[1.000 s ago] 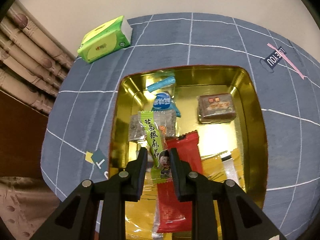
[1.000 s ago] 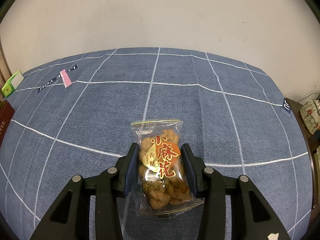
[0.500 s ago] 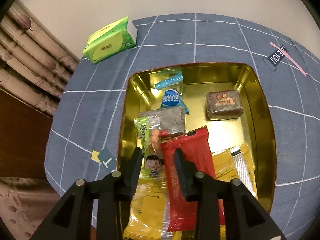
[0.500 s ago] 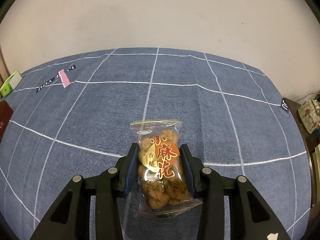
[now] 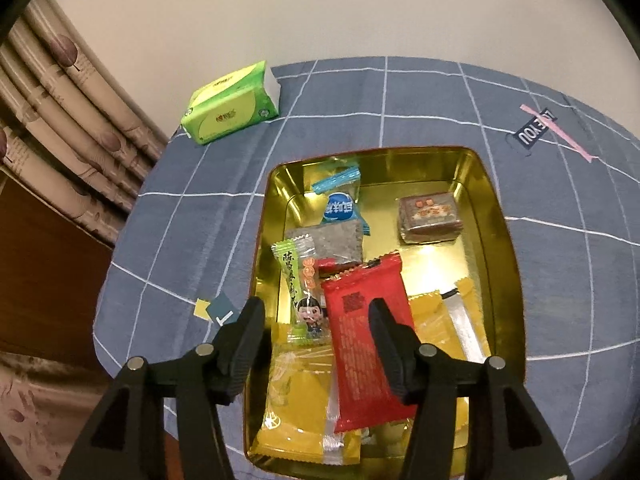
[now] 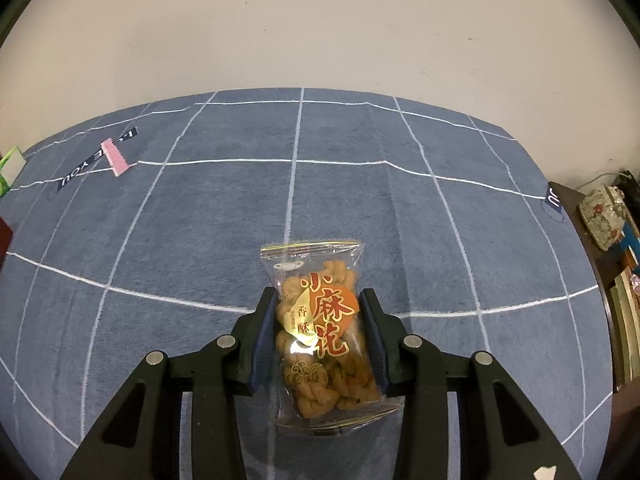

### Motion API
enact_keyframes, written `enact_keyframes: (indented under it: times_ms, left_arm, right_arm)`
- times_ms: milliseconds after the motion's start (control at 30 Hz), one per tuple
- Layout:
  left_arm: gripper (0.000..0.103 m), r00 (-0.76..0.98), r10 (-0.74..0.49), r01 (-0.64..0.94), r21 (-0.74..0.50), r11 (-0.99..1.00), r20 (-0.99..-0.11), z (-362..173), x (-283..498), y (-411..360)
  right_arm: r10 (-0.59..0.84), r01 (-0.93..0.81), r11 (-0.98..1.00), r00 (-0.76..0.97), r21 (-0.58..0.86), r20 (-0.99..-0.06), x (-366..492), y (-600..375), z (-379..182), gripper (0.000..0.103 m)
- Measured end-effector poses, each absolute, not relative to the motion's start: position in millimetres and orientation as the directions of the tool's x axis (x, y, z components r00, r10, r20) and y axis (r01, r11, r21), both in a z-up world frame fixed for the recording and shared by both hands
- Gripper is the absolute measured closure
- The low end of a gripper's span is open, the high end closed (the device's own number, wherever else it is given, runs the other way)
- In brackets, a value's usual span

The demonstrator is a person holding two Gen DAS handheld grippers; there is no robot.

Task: Organize snacks
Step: 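Carry the dough-twist bag into the tin and open the right tool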

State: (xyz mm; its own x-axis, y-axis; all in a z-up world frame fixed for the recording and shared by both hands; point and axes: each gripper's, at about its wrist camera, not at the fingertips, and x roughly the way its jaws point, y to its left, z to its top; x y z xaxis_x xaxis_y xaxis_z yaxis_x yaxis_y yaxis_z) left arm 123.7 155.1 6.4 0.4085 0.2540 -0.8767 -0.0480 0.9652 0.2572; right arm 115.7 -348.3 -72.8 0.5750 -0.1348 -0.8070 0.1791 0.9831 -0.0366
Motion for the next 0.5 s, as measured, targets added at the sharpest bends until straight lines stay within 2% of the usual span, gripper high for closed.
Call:
enact_keyframes:
  times_ms: [233,500]
  left_arm:
    - [0.048,0.436,0.202,-0.057,0.197,0.979,-0.877,16,111,156]
    - [0.048,0.472,0.207,-0.079,0.193,0.978,-0.857,28,94,163]
  right_arm:
    - [-0.097,0.167,0.986,0.598,0.005,-0.795,105,-329,-56,0.065]
    - [-0.009,0.067,0.997,0.644,0.044,-0.765,98,-270,-19,0.065]
